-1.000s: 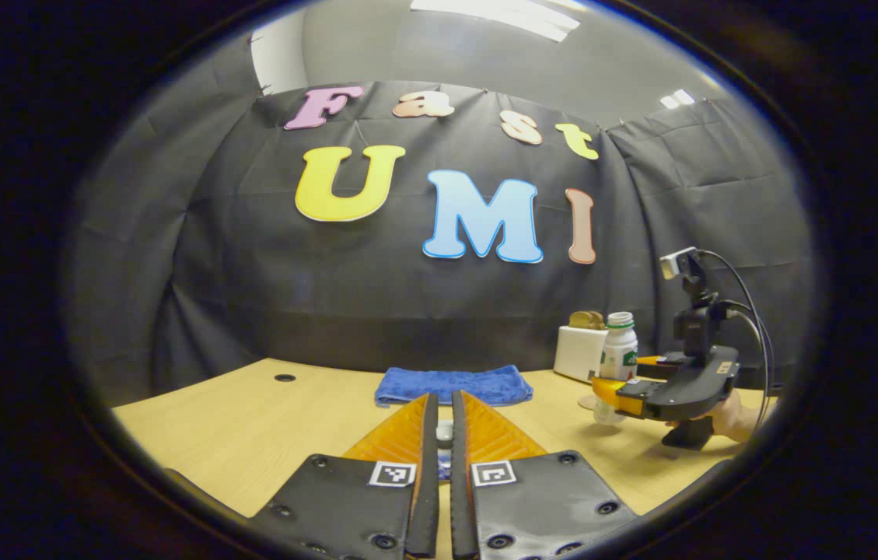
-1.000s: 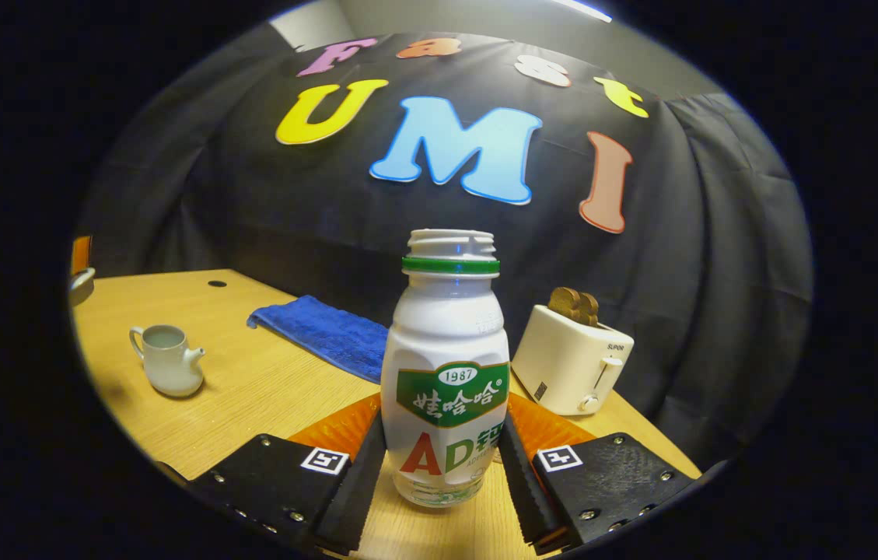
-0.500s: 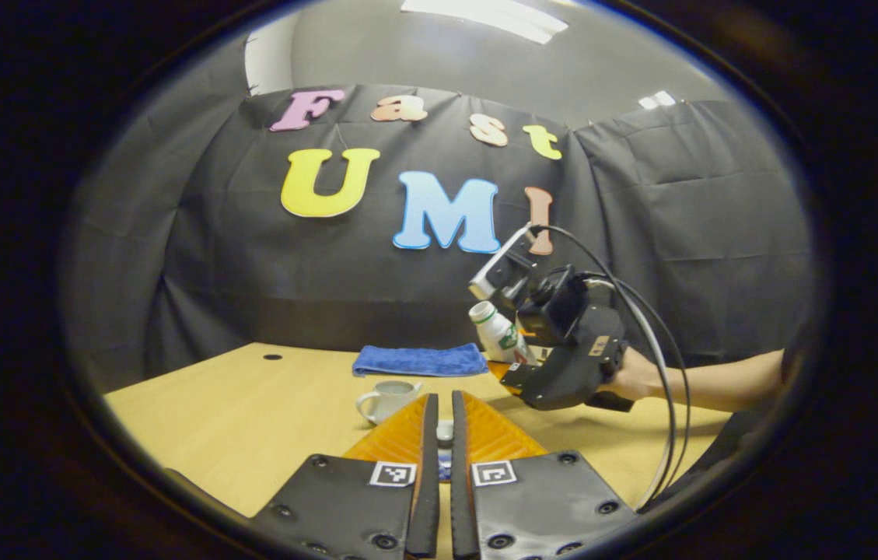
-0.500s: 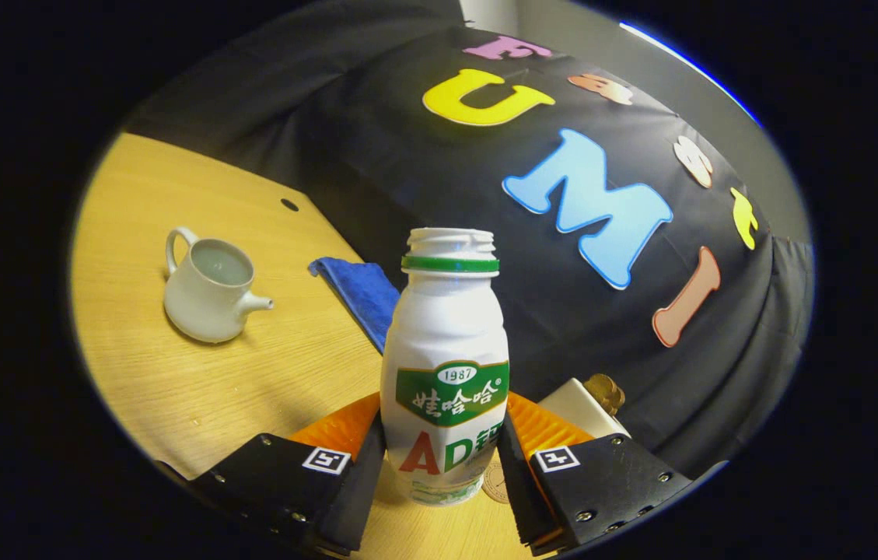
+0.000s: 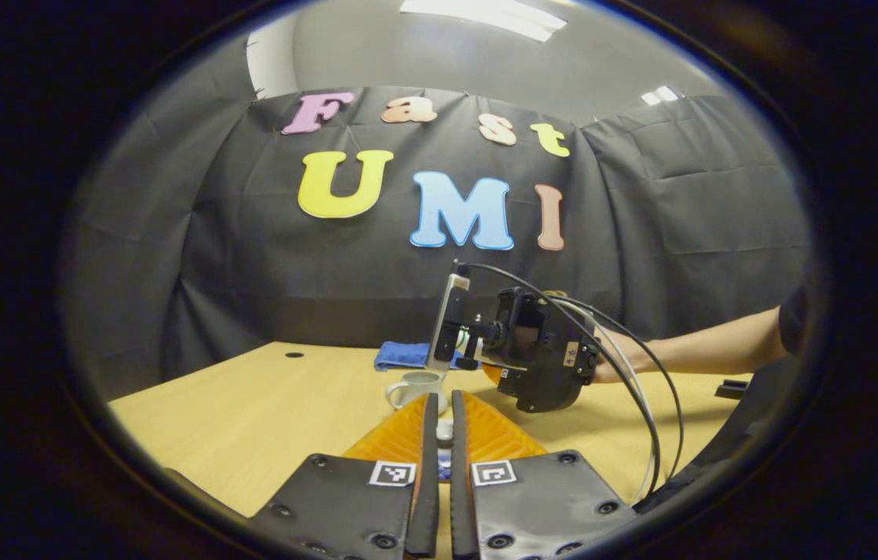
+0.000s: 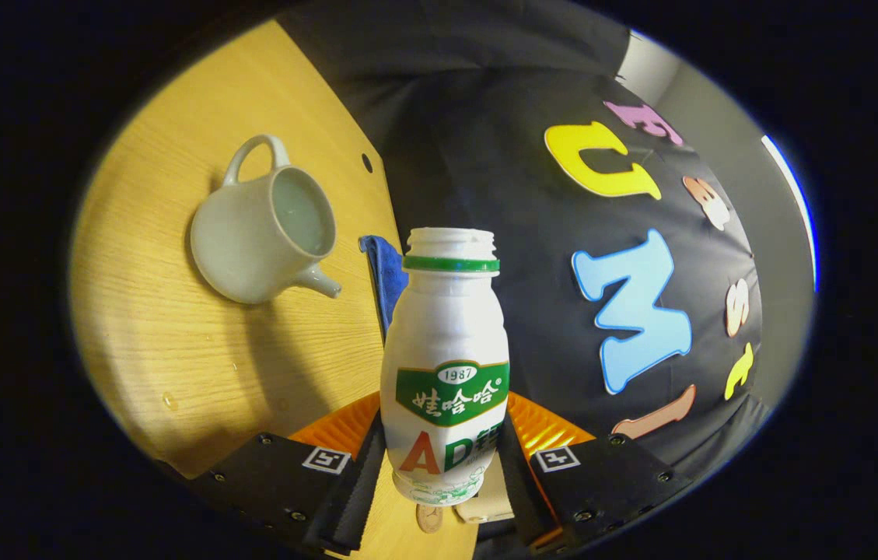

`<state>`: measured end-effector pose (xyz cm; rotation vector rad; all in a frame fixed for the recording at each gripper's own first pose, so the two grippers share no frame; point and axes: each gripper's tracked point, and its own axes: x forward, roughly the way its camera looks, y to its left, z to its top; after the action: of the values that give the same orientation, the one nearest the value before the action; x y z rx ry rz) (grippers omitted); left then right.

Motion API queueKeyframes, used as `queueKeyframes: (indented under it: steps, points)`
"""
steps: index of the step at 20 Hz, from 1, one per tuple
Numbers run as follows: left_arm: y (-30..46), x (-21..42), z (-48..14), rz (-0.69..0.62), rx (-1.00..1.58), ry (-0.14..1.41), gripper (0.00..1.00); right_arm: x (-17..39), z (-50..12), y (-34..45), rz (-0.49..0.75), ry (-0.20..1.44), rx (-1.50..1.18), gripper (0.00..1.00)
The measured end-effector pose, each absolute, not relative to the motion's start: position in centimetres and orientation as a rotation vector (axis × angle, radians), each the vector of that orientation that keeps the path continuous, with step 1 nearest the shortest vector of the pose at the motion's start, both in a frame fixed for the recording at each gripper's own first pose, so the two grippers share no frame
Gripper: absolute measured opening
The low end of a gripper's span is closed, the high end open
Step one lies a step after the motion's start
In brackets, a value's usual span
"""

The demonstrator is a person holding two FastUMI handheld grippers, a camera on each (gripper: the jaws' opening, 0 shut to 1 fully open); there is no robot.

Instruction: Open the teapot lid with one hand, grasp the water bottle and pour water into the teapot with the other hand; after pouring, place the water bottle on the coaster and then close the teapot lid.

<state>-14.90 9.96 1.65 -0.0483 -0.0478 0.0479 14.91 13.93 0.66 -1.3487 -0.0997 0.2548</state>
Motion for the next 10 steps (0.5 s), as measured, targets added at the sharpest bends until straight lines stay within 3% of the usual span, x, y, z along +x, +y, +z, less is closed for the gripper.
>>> queueKeyframes:
  steps: [4,10]
  points:
    - [10.0,-15.0,1.5,0.054,-0.024,-0.049,0.16,14.6,0.5,14.3,0.254,-0.113,-1.442,0.71]
    - [10.1,-14.9,1.3,0.055,-0.011,-0.045,0.12,14.0,0.6,15.6,0.239,-0.182,-1.598,0.71]
